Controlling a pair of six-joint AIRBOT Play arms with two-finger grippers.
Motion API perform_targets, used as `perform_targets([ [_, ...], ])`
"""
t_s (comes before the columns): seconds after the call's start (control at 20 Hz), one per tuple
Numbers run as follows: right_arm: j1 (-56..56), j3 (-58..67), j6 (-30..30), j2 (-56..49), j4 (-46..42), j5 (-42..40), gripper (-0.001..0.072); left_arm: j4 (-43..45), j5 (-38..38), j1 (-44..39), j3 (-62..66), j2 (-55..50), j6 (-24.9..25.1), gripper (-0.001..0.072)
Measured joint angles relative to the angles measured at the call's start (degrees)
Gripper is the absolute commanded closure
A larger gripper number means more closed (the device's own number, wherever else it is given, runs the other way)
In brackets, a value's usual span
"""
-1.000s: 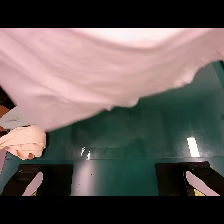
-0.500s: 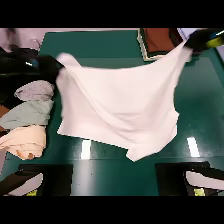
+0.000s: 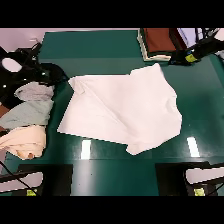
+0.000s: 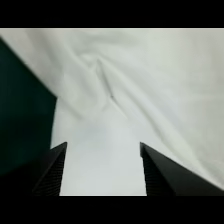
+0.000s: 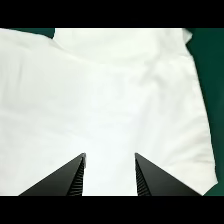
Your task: Fold the shirts.
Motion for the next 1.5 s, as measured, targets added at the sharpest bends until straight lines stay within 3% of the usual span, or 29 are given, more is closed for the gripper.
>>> perform_targets([
  [0.15, -2.6, -5.4, -1.4, 4.6, 4.0, 2.3, 0.0348, 5.9, -5.6, 2.9, -5.2, 3.3, -1.0, 0.0168],
  [0.45, -3.1, -21.8, -3.1, 16.6, 6.7, 0.9, 0.0348, 11.4, -9.0, 4.5, -22.0, 11.3, -2.1, 0.0167],
  [0.9, -2.6, -31.5, -3.6, 22.9, 7.3, -1.7, 0.0348, 9.6, -9.0, 4.8, -34.4, 13.5, -1.4, 0.0171],
  [1.0, -2.6, -31.8, -3.6, 23.1, 7.3, -1.9, 0.0348, 7.6, -8.2, 4.2, -35.5, 13.6, -0.5, 0.0399],
  [1.05, -2.6, -32.0, -3.6, 23.2, 7.3, -1.8, 0.0348, 7.0, -7.6, 3.9, -35.9, 13.4, -0.1, 0.0424],
  [1.1, -2.6, -32.0, -3.6, 23.2, 7.3, -1.7, 0.0348, 6.6, -7.1, 3.7, -36.1, 13.4, 0.0, 0.0624],
  [1.15, -2.7, -32.1, -3.6, 23.3, 7.3, -1.3, 0.0348, 6.4, -6.0, 3.4, -36.0, 13.4, 0.0, 0.0683],
  [1.4, -7.5, -39.0, -3.6, 26.6, 5.2, 1.2, 0.0338, 5.7, -6.0, 3.1, -31.6, 13.5, 0.0, 0.0683],
  [1.5, -11.0, -44.8, -3.5, 29.1, 2.6, 3.3, 0.0175, 5.4, -7.0, 3.1, -28.8, 13.5, 0.3, 0.0683],
])
